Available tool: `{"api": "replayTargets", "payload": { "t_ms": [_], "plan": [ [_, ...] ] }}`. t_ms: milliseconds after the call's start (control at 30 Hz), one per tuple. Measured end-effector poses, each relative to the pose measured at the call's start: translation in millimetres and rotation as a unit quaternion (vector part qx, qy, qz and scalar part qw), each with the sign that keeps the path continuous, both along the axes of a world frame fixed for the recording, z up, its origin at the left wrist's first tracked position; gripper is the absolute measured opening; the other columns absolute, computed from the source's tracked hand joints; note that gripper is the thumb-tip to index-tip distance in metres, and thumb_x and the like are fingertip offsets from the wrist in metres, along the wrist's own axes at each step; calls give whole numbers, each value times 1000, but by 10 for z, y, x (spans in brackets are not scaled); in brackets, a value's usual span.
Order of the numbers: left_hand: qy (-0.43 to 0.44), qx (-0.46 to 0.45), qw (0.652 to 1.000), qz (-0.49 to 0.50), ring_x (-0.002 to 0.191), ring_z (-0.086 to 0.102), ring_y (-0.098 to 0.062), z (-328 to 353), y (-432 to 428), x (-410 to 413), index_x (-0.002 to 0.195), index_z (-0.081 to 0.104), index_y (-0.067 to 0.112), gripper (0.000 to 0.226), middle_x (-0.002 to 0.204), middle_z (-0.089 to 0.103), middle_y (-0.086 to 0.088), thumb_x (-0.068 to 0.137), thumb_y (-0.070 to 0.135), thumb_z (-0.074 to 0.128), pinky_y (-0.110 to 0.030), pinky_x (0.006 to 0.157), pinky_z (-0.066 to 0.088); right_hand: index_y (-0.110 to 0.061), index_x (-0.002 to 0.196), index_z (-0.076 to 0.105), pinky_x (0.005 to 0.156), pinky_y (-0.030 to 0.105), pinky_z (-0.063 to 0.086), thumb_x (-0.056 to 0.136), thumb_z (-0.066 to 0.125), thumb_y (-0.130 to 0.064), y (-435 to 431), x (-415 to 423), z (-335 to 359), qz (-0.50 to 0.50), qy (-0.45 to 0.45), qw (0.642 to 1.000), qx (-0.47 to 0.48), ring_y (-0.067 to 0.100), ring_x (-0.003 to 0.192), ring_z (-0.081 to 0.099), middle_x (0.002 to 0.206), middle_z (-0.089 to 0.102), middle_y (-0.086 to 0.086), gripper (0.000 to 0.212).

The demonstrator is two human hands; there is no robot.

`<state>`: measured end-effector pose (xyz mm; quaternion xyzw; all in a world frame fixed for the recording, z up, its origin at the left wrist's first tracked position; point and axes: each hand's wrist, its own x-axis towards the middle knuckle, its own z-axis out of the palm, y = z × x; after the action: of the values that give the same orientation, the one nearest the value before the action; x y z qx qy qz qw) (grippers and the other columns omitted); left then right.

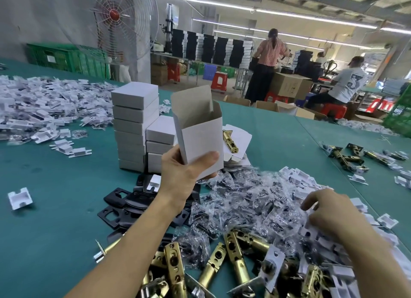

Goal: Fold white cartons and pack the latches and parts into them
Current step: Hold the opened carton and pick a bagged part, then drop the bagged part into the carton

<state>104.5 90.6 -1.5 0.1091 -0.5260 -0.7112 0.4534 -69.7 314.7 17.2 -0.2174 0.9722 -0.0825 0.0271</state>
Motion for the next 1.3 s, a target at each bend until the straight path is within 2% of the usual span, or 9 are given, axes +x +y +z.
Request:
{"api": "replayTargets", "payload": {
  "t_ms": [100,267,367,500,633,867,1067,1200,1300],
  "plan": [
    [-4,2,1000,2,94,71,-39,-31,10,-17,98,72,7,42,98,76,-11,59,16,86,-47,69,62,-27,87,71,61,31,53,75,67,5,-9,48,53,4,7,999,-50,12,66,60,80,63,-2,34],
    [-23,-38,999,2,90,72,-14,-63,38,-43,90,73,12,32,88,77,2,62,4,85,-36,78,61,-19,97,76,84,45,57,81,72,-4,-103,162,287,55,81,972,-212,24,85,66,81,72,-2,23],
    [-35,-61,997,18,84,72,-8,-80,44,-59,82,76,20,31,85,77,3,69,-6,83,-31,76,61,-15,104,75,86,38,57,84,74,-7,-247,296,501,119,166,920,-335,16,81,68,86,73,-4,22],
    [-87,-106,987,78,86,72,-20,-128,48,-74,80,75,23,24,86,77,-1,72,4,86,-41,76,62,-21,109,69,74,18,56,85,76,-9,-523,704,752,264,225,792,-502,0,82,68,89,66,-20,28],
    [-145,-153,968,135,69,67,1,-159,65,-67,72,68,40,34,73,72,25,70,15,90,-32,67,61,-15,99,75,68,25,52,84,75,-9,-819,970,835,352,295,738,-494,13,79,68,90,73,-7,16],
    [-194,-177,949,173,66,65,-14,-148,79,-71,66,62,45,36,68,68,18,71,23,90,-42,59,57,-12,89,77,67,40,54,81,71,-5,-1112,876,745,351,274,788,-424,24,74,68,81,75,3,13],
    [-239,-177,940,167,56,52,-9,-184,59,-88,63,60,46,37,55,59,24,71,24,89,-37,57,55,-43,98,61,59,32,48,84,63,-5,-1156,849,632,312,228,863,-324,17,76,65,80,72,-12,41],
    [-267,-184,933,155,54,51,-2,-205,37,-86,67,62,49,36,55,59,24,71,24,88,-17,48,47,-33,91,63,62,31,38,97,45,-15,-1164,729,642,326,98,923,-179,15,74,49,79,56,-14,27],
    [-299,-198,922,148,56,53,-7,-220,32,-84,61,60,50,39,58,62,20,71,25,87,-14,47,42,-19,98,60,70,35,33,104,35,-27,-1159,691,667,343,23,936,-78,27,88,49,92,57,2,27]
  ]
}}
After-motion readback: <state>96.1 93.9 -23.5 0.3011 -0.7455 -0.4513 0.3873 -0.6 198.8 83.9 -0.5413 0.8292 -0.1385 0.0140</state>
